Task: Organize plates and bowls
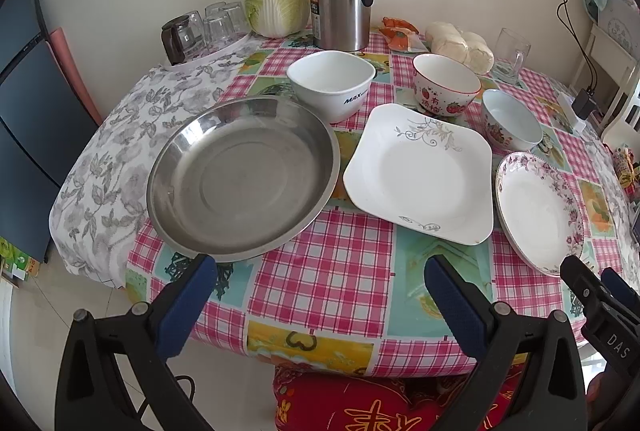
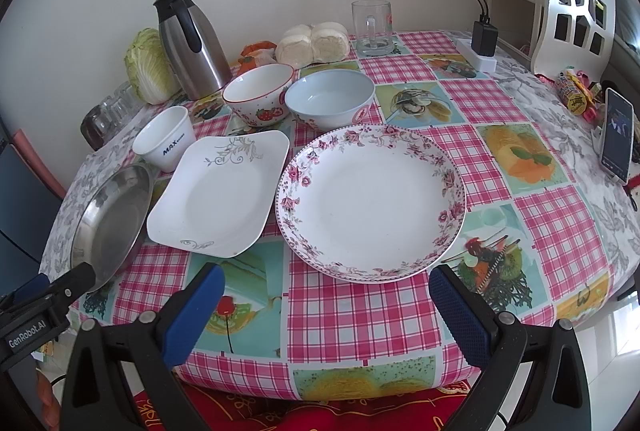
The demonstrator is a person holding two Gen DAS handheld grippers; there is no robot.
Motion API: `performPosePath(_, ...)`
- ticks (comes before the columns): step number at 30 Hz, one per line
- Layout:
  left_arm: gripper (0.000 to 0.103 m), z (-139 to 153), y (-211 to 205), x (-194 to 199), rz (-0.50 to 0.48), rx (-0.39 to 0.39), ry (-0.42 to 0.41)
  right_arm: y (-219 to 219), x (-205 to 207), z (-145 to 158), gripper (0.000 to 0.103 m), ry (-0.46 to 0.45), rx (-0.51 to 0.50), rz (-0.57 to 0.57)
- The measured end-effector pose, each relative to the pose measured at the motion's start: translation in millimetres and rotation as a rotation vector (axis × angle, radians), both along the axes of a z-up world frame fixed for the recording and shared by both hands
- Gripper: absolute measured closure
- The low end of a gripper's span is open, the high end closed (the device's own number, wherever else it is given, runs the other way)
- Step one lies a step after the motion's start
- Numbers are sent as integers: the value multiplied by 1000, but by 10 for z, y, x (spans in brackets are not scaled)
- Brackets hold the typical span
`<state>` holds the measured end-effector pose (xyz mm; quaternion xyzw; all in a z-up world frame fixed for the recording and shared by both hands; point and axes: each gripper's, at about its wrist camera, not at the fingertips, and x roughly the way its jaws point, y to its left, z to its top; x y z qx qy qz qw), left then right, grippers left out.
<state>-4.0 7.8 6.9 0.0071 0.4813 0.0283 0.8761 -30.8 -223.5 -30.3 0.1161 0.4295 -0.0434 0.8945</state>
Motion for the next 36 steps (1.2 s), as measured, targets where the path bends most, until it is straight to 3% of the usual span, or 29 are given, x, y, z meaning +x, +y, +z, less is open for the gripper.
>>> performPosePath(7, 0, -20, 27, 2, 11, -13, 10, 26, 11, -7, 0, 4, -10, 10)
performPosePath(15, 0, -74, 353, 49, 71, -159, 14, 35, 119, 4, 0, 29, -13, 5)
performPosePath(19, 0, -112, 608, 145, 132, -177, 10, 122, 257, 79, 0, 18, -29, 17)
performPosePath(28, 0, -134, 1071, 287, 161, -249, -42, 593, 618, 221, 0, -8, -47, 99)
performPosePath(32, 0, -134, 1244, 300, 211, -245, -94, 825, 740, 218, 0, -15, -75, 138)
performPosePath(36, 0, -184, 1479, 315, 259, -290, -141, 1017, 828, 205, 0, -30, -79, 173)
